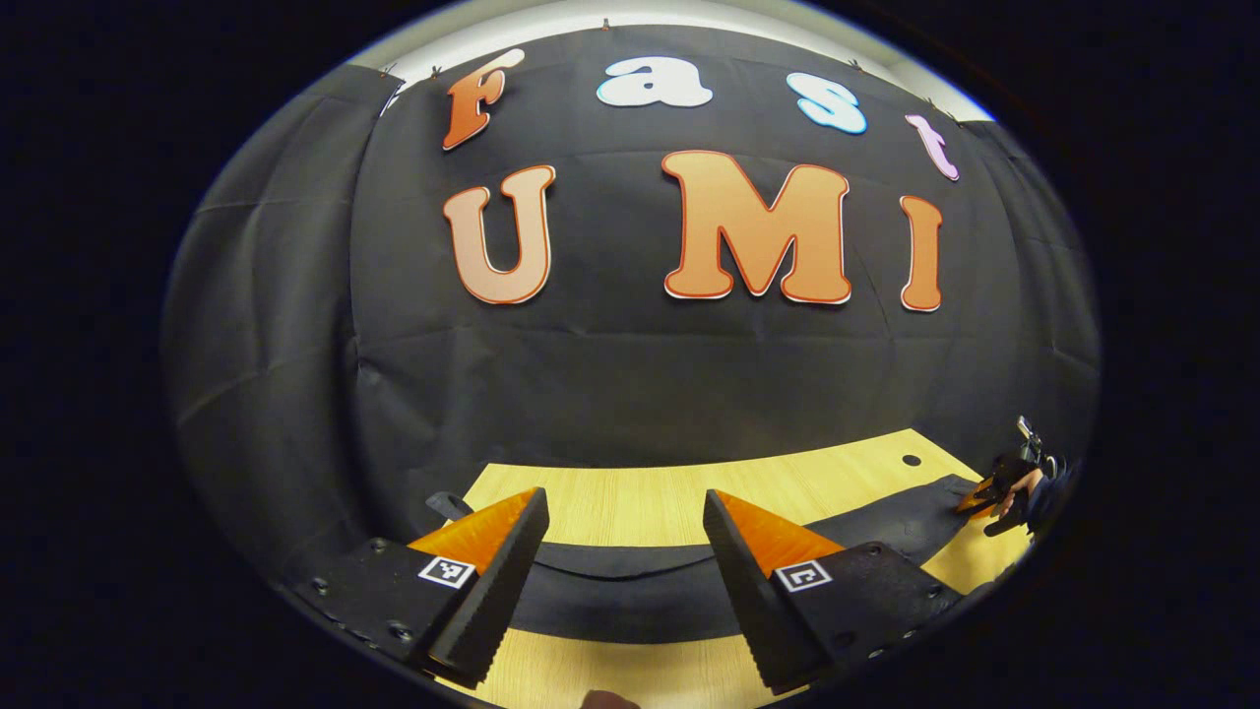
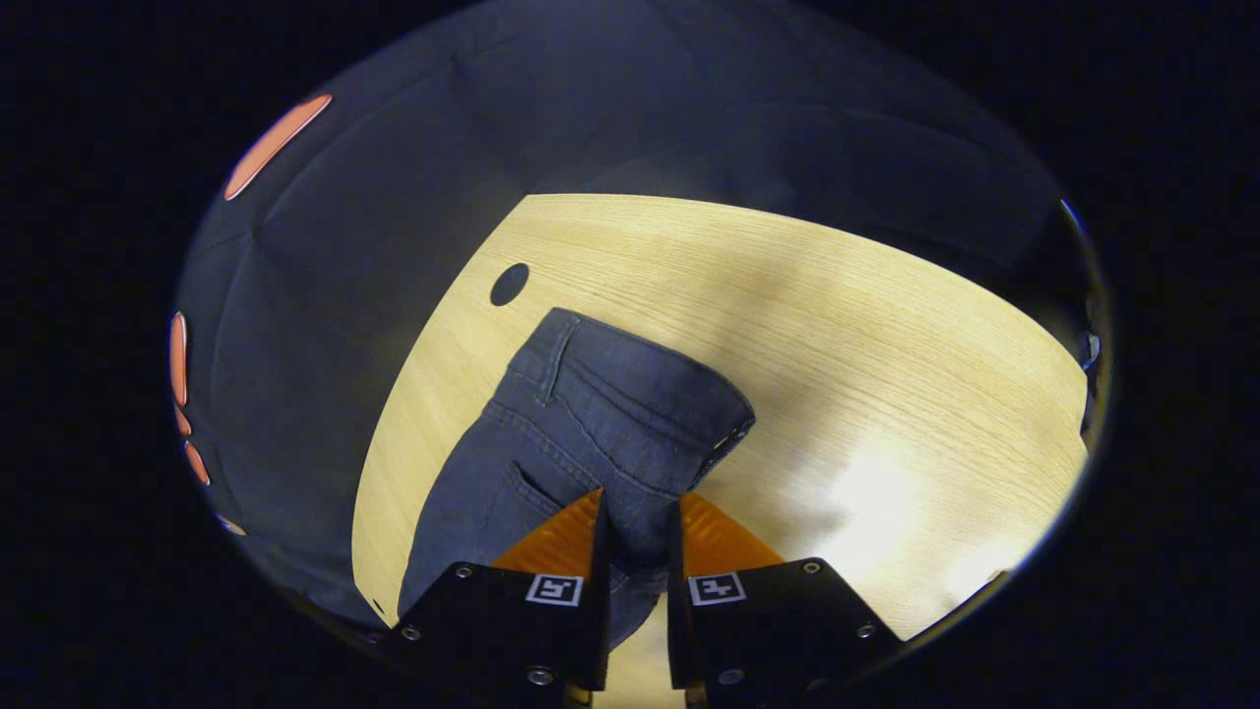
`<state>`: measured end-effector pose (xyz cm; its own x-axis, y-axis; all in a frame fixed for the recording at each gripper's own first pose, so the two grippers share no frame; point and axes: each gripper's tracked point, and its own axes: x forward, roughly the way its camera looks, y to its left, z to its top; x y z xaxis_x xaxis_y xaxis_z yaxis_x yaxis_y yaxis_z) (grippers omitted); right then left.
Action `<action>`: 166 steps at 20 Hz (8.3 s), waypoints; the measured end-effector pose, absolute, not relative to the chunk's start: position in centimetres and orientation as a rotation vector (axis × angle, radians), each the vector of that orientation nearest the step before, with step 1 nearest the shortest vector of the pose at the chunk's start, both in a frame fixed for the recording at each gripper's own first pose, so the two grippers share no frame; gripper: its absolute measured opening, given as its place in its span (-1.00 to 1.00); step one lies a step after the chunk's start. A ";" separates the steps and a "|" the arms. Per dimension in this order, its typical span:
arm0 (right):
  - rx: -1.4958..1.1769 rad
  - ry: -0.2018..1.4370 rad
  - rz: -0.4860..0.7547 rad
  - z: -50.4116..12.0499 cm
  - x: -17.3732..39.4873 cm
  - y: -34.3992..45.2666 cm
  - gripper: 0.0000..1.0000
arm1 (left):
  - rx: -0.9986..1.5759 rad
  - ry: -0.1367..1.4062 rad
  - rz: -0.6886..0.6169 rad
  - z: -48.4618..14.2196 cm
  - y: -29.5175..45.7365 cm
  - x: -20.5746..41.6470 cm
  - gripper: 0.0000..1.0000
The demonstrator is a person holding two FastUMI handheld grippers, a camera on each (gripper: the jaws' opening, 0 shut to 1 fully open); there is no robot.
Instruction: Grasp the waist and the cuffs of the jeans and fold them to make the two legs overlap; first hold the waist and fold one-third of the jeans toward the cuffs, then hold the cuffs and fold the remaining one-third in the same direction to finish folding.
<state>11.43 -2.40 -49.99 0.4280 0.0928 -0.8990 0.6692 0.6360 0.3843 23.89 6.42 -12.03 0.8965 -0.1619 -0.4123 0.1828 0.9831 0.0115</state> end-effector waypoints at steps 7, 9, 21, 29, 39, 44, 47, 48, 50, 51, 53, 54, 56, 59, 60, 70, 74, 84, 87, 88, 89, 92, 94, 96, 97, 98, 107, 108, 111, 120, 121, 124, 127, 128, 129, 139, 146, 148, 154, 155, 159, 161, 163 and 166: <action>0.713 0.959 -0.361 -43.2 11.2 -0.6 -0.51 | 0.044 0.410 -0.255 -12.2 6.6 23.5 0.89; 0.671 0.929 -0.343 -41.3 11.0 0.4 -0.51 | 0.034 0.408 -0.260 -12.2 7.4 23.3 0.89; 0.516 0.802 -0.079 -30.1 11.9 12.0 -0.51 | -0.037 0.420 -0.218 -12.4 12.5 21.9 0.91; 0.370 0.834 0.119 -29.0 10.6 22.3 -0.52 | -0.068 0.438 -0.181 -13.3 15.3 21.5 0.91; 0.159 0.989 0.226 -36.5 6.7 31.5 -0.51 | -0.071 0.495 -0.085 -15.6 20.4 19.8 0.91; 0.137 1.061 0.316 -38.3 3.7 34.8 0.20 | -0.103 0.563 -0.028 -18.0 23.1 19.1 0.91; 0.231 1.057 0.474 -36.2 1.9 38.1 0.35 | -0.164 0.646 0.019 -20.3 25.2 19.3 0.91; 0.237 1.035 0.507 -35.2 1.5 39.1 0.53 | -0.193 0.673 0.031 -21.1 25.7 19.5 0.91; 0.211 1.010 0.495 -34.8 1.8 38.7 0.71 | -0.237 0.724 0.068 -22.4 27.0 19.8 0.91; 0.209 0.998 0.496 -34.6 2.0 38.6 0.74 | -0.263 0.751 0.084 -23.3 27.6 20.2 0.91; 0.219 0.983 0.490 -34.0 2.2 38.2 0.77 | -0.315 0.824 0.123 -25.7 28.7 20.7 0.90; 0.215 0.969 0.472 -33.5 2.5 37.5 0.80 | -0.343 0.874 0.151 -27.0 29.2 20.7 0.91; 0.209 0.941 0.442 -32.3 2.7 36.4 0.84 | -0.424 0.948 0.195 -29.3 30.0 21.5 0.91; 0.197 0.921 0.400 -31.5 2.8 34.1 0.87 | -0.555 1.047 0.235 -31.8 31.3 22.4 0.92; 0.190 0.912 0.388 -31.2 2.7 33.6 0.89 | -0.582 1.077 0.246 -32.8 31.6 22.6 0.92; 0.225 0.884 0.258 -30.2 0.9 28.9 0.89 | -0.680 1.358 0.392 -42.6 32.6 24.9 0.92; 0.234 0.893 0.237 -30.5 0.4 28.5 0.89 | -0.688 1.364 0.427 -43.9 32.5 27.2 0.92; 0.249 0.928 0.268 -31.0 0.6 29.4 0.89 | -0.787 1.340 0.429 -44.1 30.7 32.1 0.91; 0.257 0.933 0.266 -31.1 1.0 29.1 0.89 | -0.641 1.384 0.432 -44.8 30.3 32.0 0.90; 0.258 0.931 0.260 -31.2 1.2 28.8 0.89 | -0.577 1.412 0.436 -45.1 30.1 31.7 0.89; 0.264 0.934 0.265 -31.3 1.3 28.9 0.89 | -0.501 1.446 0.437 -45.6 30.0 31.5 0.89; 0.271 0.941 0.257 -31.7 1.2 28.7 0.89 | -0.324 1.511 0.448 -44.8 29.6 30.5 0.82; 0.271 0.943 0.256 -31.7 1.3 28.3 0.89 | -0.292 1.478 0.402 -45.1 29.4 31.5 0.71; 0.281 0.945 0.261 -31.9 1.4 28.1 0.89 | -0.254 1.419 0.266 -45.6 28.9 32.5 0.05; 0.285 0.947 0.256 -31.9 1.5 27.8 0.89 | -0.254 1.408 0.223 -45.8 28.9 32.6 -0.35; 0.292 0.944 0.260 -31.9 1.7 27.7 0.89 | -0.274 1.378 0.191 -46.2 29.2 33.2 -0.75; 0.304 0.912 0.274 -30.8 3.4 25.8 0.89 | -0.490 1.106 0.101 -35.6 27.7 36.0 -0.93; 0.305 0.908 0.278 -30.6 3.6 25.8 0.88 | -0.494 1.077 0.087 -34.5 27.7 35.6 -0.93; 0.309 0.899 0.290 -30.2 3.9 25.5 0.88 | -0.500 0.988 0.045 -31.3 27.5 35.5 -0.93; 0.311 0.851 0.312 -29.2 4.7 22.8 0.89 | -0.427 0.810 -0.113 -22.1 18.7 34.2 -0.94; 0.303 0.842 0.311 -29.0 4.9 22.4 0.88 | -0.413 0.801 -0.128 -21.3 17.6 34.0 -0.94; 0.265 0.807 0.304 -28.5 5.6 21.0 0.96 | -0.347 0.770 -0.207 -18.7 13.0 33.5 -0.94; 0.277 0.792 0.301 -28.2 6.0 19.9 0.97 | -0.300 0.771 -0.256 -17.0 8.7 33.3 -0.94; 0.281 0.788 0.300 -28.1 6.1 19.5 0.97 | -0.283 0.768 -0.277 -16.5 7.4 33.4 -0.94; 0.280 0.783 0.298 -28.2 6.2 18.9 0.97 | -0.268 0.774 -0.278 -16.3 6.3 33.6 -0.91; 0.307 0.785 0.316 -29.1 7.6 16.2 0.97 | -0.160 0.866 -0.285 -17.1 -5.0 33.9 -0.94; 0.318 0.787 0.318 -29.6 8.7 14.0 0.97 | 0.007 0.966 -0.360 -21.1 -14.1 31.0 -0.94; 0.320 0.793 0.317 -29.9 9.0 13.3 0.97 | 0.061 0.992 -0.386 -22.7 -15.8 29.9 -0.94; 0.328 0.797 0.317 -30.6 9.4 12.2 0.98 | 0.154 1.042 -0.405 -26.3 -18.5 27.4 -0.93; 0.333 0.795 0.322 -30.7 9.4 12.1 0.97 | 0.147 1.059 -0.458 -26.3 -19.5 26.3 -0.88; 0.319 0.763 0.315 -30.1 9.9 11.6 0.98 | 0.054 0.995 -0.632 -22.8 -22.7 23.8 -0.10; 0.307 0.744 0.317 -29.5 10.1 11.4 0.98 | 0.047 0.936 -0.640 -20.8 -21.8 24.2 0.15; 0.290 0.717 0.316 -28.6 10.3 11.4 0.97 | 0.018 0.868 -0.620 -18.9 -20.1 25.1 0.34; 0.239 0.613 0.320 -25.2 10.6 11.9 0.97 | 0.002 0.745 -0.529 -16.0 -16.4 27.3 0.89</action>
